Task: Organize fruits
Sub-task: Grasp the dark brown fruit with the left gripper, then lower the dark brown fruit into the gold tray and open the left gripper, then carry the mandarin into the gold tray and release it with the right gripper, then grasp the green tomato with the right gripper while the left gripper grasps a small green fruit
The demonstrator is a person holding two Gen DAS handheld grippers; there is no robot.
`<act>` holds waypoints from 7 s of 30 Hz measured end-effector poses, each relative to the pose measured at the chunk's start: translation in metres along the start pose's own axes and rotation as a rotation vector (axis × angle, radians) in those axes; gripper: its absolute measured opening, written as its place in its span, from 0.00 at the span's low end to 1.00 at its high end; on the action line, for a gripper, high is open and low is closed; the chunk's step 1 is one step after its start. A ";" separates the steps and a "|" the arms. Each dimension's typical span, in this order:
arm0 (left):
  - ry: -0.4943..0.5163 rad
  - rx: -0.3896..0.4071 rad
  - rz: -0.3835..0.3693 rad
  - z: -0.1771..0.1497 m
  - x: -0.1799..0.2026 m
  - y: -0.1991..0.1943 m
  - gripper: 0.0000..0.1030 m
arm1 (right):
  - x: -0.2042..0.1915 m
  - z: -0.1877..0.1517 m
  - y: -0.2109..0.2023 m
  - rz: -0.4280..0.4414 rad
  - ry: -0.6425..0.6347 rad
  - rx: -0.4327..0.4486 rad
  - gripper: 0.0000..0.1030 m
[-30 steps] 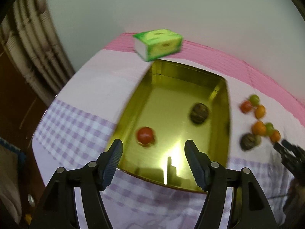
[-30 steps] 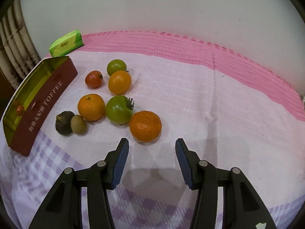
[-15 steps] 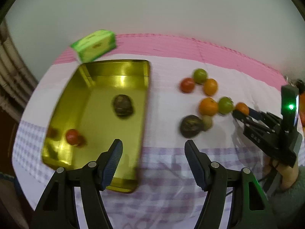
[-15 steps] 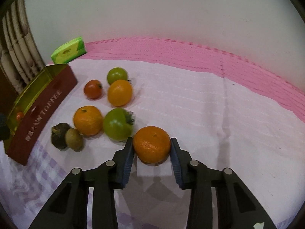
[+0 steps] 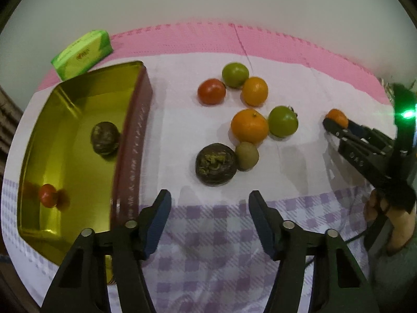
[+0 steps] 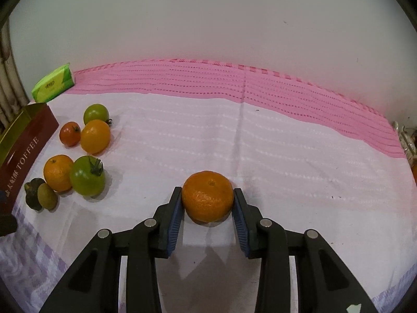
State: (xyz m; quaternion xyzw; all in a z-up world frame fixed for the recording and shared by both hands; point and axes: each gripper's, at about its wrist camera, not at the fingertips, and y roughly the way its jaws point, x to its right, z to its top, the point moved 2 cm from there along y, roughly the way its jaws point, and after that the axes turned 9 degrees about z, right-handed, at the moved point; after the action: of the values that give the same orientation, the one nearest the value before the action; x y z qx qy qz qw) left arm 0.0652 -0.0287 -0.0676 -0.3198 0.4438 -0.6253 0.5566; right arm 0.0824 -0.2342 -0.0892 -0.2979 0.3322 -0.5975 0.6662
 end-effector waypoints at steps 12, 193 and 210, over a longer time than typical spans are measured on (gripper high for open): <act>0.045 -0.012 -0.013 0.023 0.009 0.032 0.46 | 0.005 -0.001 0.000 0.021 0.016 0.001 0.34; -0.303 0.115 0.269 -0.063 -0.204 -0.055 0.67 | -0.073 0.004 -0.012 0.186 -0.034 -0.074 0.42; -0.174 0.134 0.122 -0.014 -0.101 -0.059 0.67 | -0.080 0.014 0.018 0.207 -0.095 -0.057 0.32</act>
State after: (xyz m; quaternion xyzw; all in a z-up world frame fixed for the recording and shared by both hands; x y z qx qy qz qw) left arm 0.0464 0.0723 -0.0098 -0.3074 0.3694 -0.5886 0.6501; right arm 0.0991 -0.1529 -0.0879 -0.3089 0.3462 -0.5012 0.7305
